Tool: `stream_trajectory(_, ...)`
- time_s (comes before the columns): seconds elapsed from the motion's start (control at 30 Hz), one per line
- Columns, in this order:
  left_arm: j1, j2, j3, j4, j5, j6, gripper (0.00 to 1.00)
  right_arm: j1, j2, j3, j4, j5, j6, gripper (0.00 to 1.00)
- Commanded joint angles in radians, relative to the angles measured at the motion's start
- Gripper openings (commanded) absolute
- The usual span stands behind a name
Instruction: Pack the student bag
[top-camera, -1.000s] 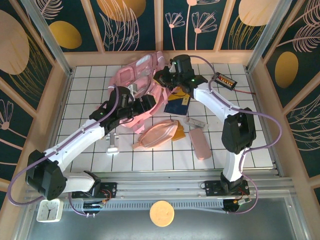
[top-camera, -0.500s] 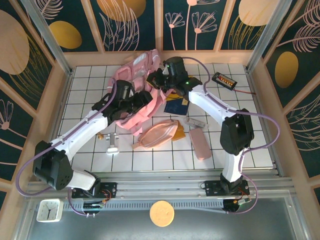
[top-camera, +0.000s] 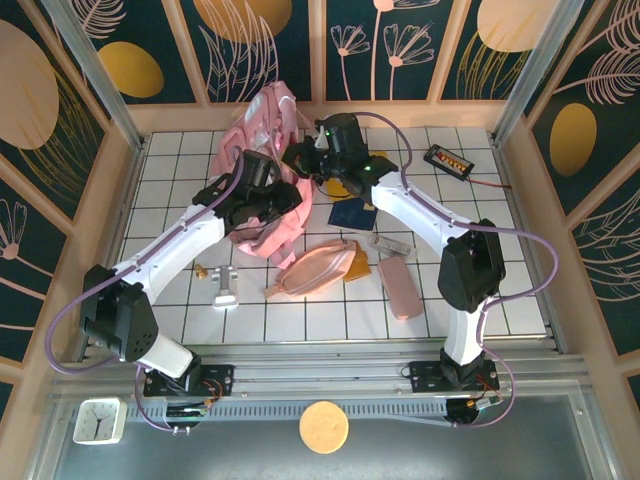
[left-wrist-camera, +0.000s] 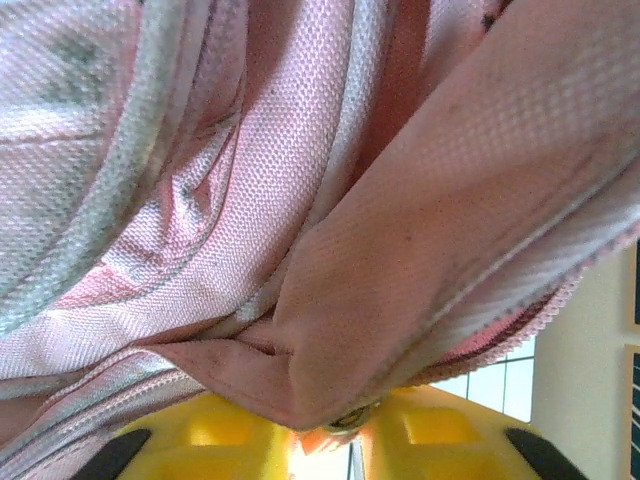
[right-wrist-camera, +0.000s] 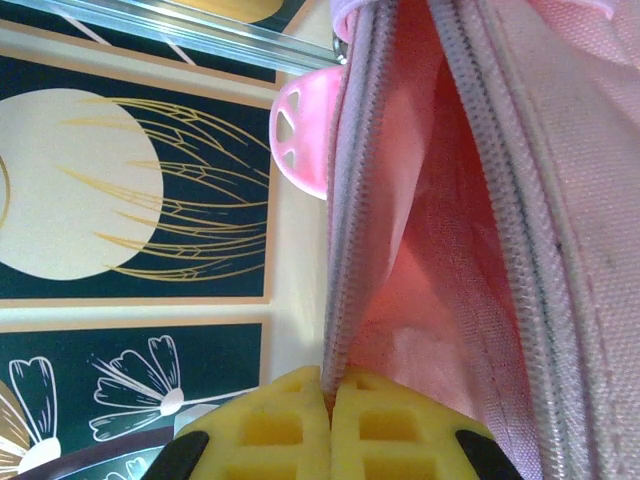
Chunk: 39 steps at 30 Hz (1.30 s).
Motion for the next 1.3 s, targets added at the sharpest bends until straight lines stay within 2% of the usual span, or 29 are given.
stream_trajectory(0.0, 0.020, 0.008, 0.021, -0.002, -0.023, 0.013, 0.17, 0.028, -0.063, 0.011, 0.125, -0.084, 0.004, 0.00)
stream_trajectory(0.07, 0.025, -0.005, 0.012, -0.007, -0.026, 0.007, 0.08, 0.015, -0.071, -0.007, 0.116, -0.082, -0.011, 0.00)
stream_trajectory(0.17, 0.029, -0.036, -0.006, -0.014, -0.023, 0.007, 0.00, -0.023, -0.092, -0.055, 0.119, -0.062, -0.031, 0.00)
stream_trajectory(0.4, 0.029, -0.122, -0.158, 0.013, 0.051, -0.026, 0.00, -0.162, -0.079, -0.071, 0.188, -0.064, -0.063, 0.00)
stream_trajectory(0.73, 0.039, -0.257, -0.439, 0.090, 0.083, -0.089, 0.00, -0.293, -0.018, 0.023, 0.104, -0.125, -0.129, 0.00)
stream_trajectory(1.17, 0.070, -0.264, -0.430, -0.001, 0.074, -0.019, 0.00, -0.341, -0.017, 0.005, 0.092, -0.192, -0.137, 0.00)
stream_trajectory(1.27, 0.075, -0.273, -0.446, 0.078, 0.103, -0.016, 0.00, -0.342, -0.009, 0.005, 0.121, -0.242, -0.115, 0.00)
